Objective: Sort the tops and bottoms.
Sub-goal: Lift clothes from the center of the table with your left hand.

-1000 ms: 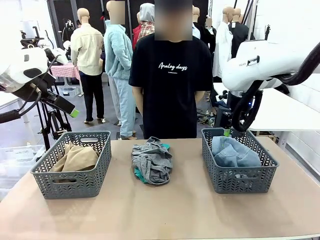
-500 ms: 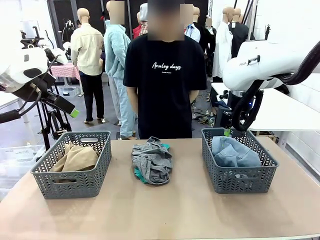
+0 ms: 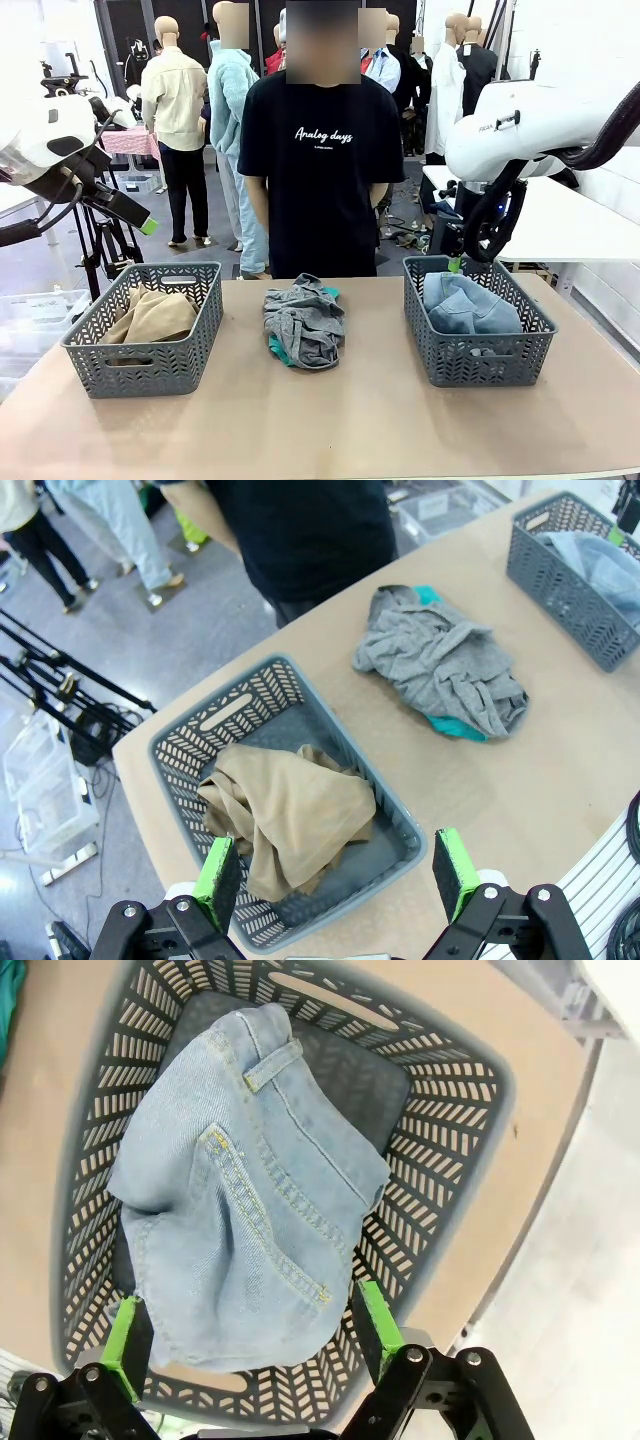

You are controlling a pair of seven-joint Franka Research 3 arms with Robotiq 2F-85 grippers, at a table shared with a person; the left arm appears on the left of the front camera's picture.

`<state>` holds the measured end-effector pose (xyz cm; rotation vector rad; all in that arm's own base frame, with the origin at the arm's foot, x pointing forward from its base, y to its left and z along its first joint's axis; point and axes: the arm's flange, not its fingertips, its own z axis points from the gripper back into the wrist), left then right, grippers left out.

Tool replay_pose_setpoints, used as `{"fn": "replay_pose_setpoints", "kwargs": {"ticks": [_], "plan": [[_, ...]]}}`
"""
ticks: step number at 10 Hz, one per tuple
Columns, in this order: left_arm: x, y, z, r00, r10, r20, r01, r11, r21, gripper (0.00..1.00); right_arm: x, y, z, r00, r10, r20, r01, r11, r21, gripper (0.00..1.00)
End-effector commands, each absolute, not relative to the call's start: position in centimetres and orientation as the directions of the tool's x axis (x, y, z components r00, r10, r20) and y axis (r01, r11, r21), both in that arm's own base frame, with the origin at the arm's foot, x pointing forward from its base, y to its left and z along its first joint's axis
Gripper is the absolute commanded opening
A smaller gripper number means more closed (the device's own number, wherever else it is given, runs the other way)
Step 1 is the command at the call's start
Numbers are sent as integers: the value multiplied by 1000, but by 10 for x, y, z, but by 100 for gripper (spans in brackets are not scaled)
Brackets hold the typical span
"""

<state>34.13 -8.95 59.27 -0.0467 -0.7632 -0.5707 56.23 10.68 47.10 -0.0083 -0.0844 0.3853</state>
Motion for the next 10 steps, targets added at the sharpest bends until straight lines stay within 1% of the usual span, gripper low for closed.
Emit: {"fn": "replay_pose_setpoints", "kwargs": {"ticks": [1,5,6,8,10], "plan": [[341,-89,592,579,-471,666,508,847,157,100,558,105,468,922,374,104,-375,927,-4,100],[341,-89,592,579,-471,666,508,847,157,100,558,105,468,922,374,104,-375,927,-4,100],[341,-89,592,579,-471,666,508,847,157,100,562,107,471,923,376,81,-375,927,-24,100],[341,-89,592,579,-471,666,508,847,157,100,530,106,475,867,480,130,-476,877,-65,100],[341,-89,592,579,-471,666,508,847,157,100,516,108,491,826,539,164,-530,842,-103,100]]}}
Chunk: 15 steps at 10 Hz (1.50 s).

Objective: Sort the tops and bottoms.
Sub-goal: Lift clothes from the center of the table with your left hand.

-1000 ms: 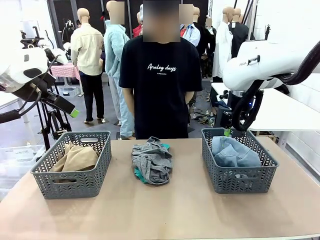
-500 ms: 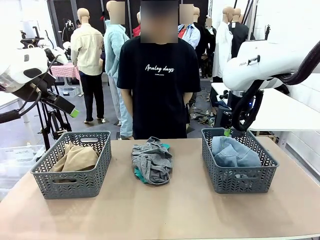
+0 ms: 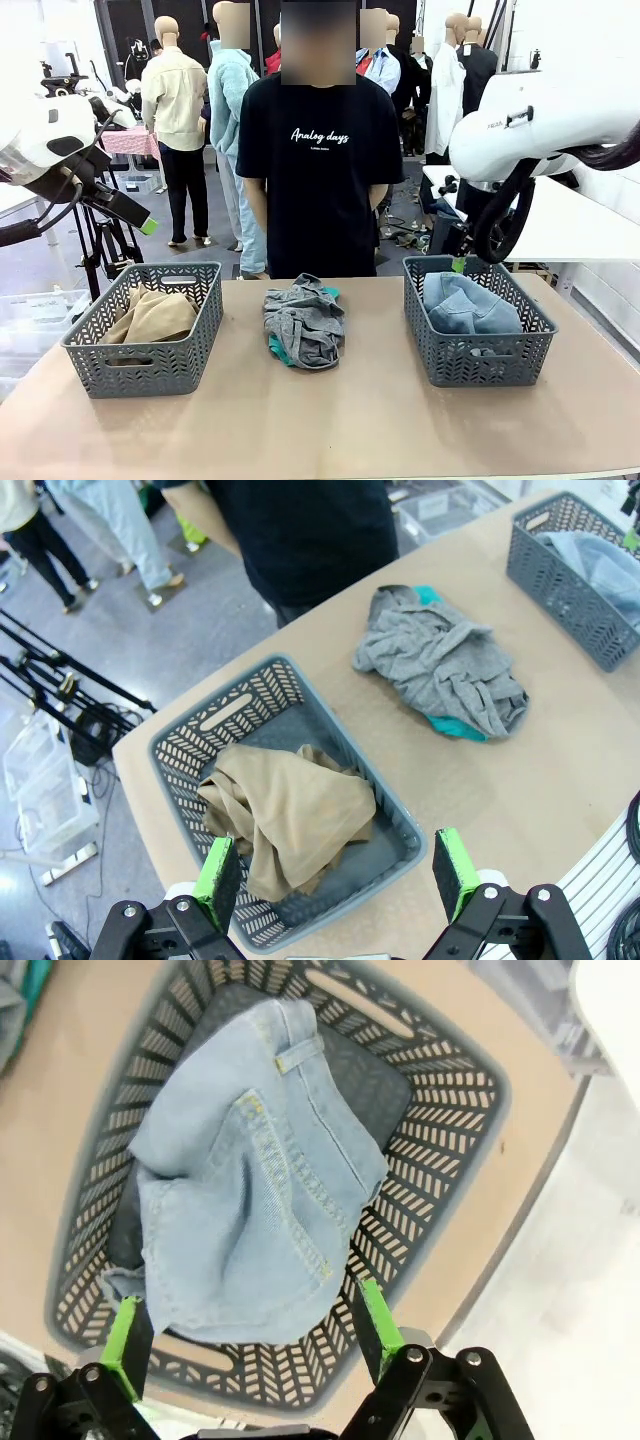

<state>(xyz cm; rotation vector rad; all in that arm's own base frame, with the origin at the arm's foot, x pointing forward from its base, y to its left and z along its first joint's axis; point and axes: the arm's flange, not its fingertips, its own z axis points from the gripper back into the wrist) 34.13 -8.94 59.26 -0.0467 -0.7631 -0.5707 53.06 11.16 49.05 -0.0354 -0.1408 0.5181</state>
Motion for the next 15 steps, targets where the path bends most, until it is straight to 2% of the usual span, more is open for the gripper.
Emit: {"fn": "replay_pose_setpoints", "kwargs": {"ticks": [1,6,9,10,15], "plan": [[341,-89,592,579,-471,666,508,847,157,100,508,109,502,803,566,183,-555,824,-113,100],[341,-89,592,579,-471,666,508,847,157,100,482,129,561,623,706,335,-706,693,-146,100],[341,-89,592,579,-471,666,508,847,157,100,485,134,565,654,694,301,-661,718,-219,100],[341,-89,592,579,-471,666,508,847,157,100,482,142,576,633,707,317,-695,699,-168,100],[341,-89,592,579,-471,666,508,847,157,100,482,142,576,633,707,317,-695,699,-168,100]]}}
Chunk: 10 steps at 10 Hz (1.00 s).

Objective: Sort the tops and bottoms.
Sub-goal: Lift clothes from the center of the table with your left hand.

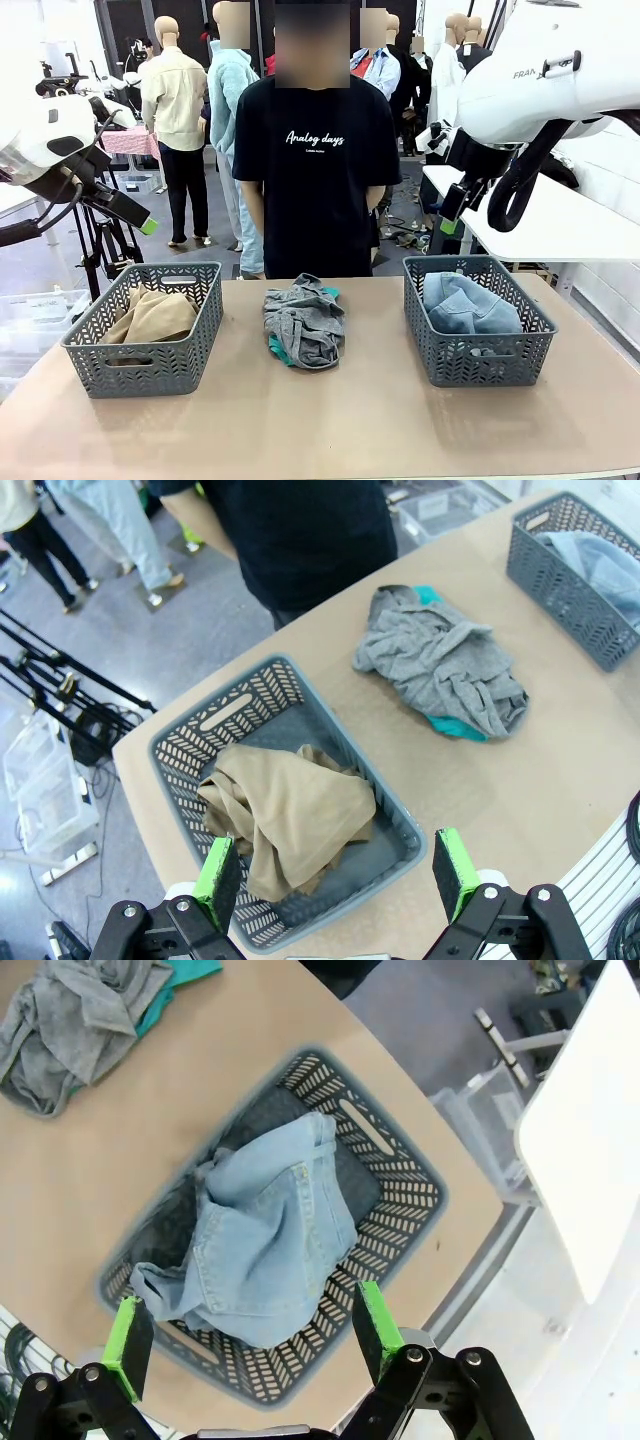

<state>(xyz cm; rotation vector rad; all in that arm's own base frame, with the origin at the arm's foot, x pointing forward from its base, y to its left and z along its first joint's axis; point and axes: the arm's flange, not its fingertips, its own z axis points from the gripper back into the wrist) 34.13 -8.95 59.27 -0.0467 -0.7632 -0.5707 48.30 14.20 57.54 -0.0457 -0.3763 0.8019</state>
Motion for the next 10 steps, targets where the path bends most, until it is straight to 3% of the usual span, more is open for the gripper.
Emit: {"fn": "replay_pose_setpoints", "kwargs": {"ticks": [1,4,10], "plan": [[341,-89,592,579,-471,666,508,847,157,100,482,142,576,633,707,317,-695,699,-168,100],[334,-87,598,568,-435,699,486,863,142,100,482,142,576,633,707,317,-695,699,-168,100],[334,-122,595,522,-490,698,581,804,130,100,482,142,576,633,707,317,-695,699,-168,100]]}}
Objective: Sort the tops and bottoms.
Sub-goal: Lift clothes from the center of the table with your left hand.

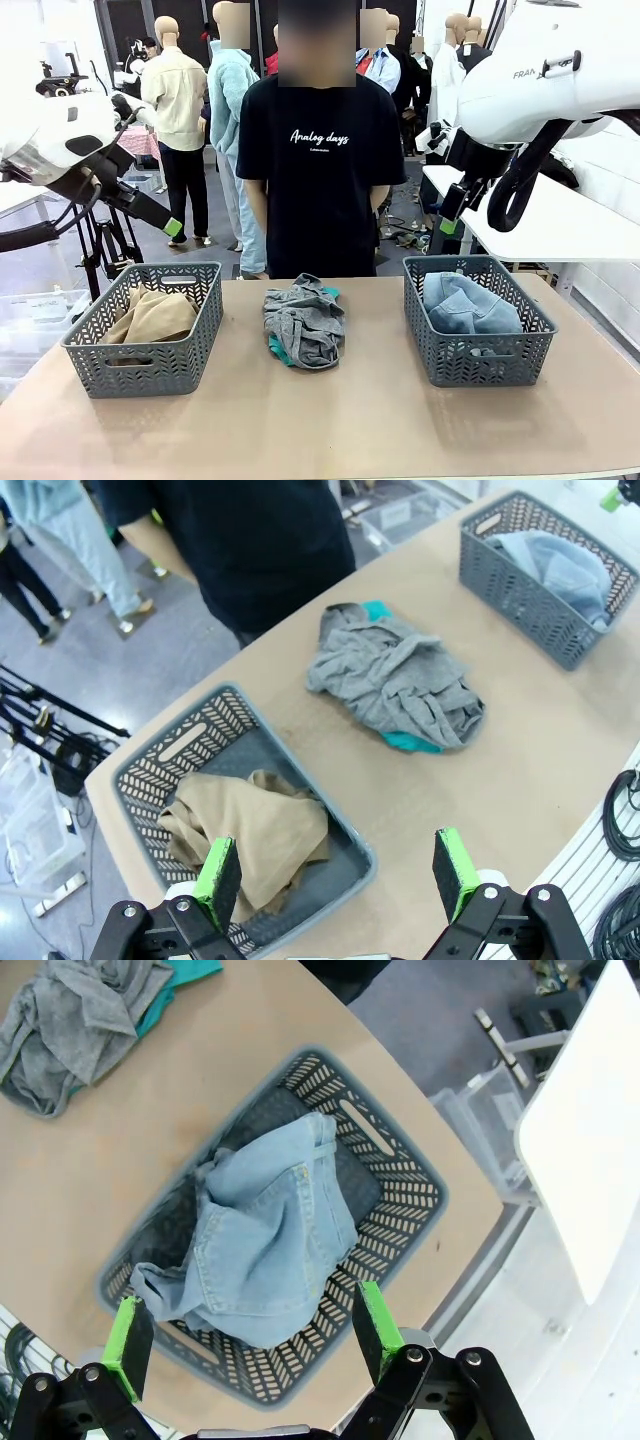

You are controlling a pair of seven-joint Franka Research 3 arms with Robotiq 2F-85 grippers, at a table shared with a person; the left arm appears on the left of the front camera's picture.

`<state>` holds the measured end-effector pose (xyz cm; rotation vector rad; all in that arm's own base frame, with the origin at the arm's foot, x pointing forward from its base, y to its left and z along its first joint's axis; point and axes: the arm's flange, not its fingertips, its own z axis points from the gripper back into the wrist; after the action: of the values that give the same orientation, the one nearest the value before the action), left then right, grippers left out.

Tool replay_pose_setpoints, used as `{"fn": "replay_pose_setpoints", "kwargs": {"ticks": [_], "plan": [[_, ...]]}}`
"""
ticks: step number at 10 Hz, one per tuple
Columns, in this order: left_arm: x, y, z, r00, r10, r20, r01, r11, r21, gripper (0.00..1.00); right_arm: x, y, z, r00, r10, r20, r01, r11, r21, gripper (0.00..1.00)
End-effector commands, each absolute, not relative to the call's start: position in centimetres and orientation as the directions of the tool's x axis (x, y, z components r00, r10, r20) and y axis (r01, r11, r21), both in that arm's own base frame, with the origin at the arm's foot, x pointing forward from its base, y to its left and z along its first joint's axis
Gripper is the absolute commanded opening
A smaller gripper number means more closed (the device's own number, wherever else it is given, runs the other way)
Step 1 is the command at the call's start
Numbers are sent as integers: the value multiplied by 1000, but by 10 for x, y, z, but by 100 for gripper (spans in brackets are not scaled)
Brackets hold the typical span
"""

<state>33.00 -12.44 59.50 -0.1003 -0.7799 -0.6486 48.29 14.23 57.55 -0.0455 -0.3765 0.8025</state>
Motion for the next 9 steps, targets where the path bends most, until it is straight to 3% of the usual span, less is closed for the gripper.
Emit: {"fn": "replay_pose_setpoints", "kwargs": {"ticks": [1,9], "plan": [[335,-122,595,524,-487,699,578,806,128,100,482,142,576,633,707,317,-695,699,-168,100],[366,-228,552,445,-571,690,698,704,133,100,482,142,576,633,707,317,-695,699,-168,100]]}}
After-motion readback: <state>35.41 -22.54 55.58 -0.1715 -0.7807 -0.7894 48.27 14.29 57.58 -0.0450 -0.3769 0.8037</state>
